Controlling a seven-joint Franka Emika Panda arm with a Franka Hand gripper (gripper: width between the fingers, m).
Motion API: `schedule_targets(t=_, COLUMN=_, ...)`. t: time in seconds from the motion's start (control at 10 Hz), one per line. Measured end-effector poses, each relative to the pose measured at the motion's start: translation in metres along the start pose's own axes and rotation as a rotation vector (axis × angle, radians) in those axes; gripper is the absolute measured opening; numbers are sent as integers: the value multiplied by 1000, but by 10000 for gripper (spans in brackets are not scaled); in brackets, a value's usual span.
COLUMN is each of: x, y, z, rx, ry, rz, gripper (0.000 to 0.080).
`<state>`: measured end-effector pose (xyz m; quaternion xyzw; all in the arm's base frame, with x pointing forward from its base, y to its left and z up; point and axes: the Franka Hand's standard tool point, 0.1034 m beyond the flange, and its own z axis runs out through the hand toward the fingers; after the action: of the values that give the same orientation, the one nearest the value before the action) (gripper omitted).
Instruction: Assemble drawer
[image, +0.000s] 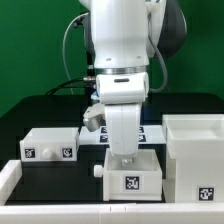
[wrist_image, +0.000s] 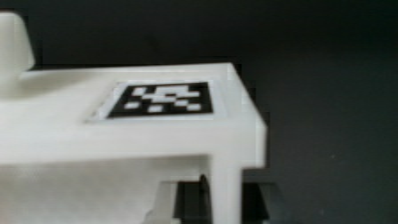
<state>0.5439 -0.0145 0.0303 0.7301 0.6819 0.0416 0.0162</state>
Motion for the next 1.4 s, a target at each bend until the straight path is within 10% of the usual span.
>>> schedule_targets(t=1.4, x=30, y=4, z=12, rx=1, ry=17, rz=74, gripper=34)
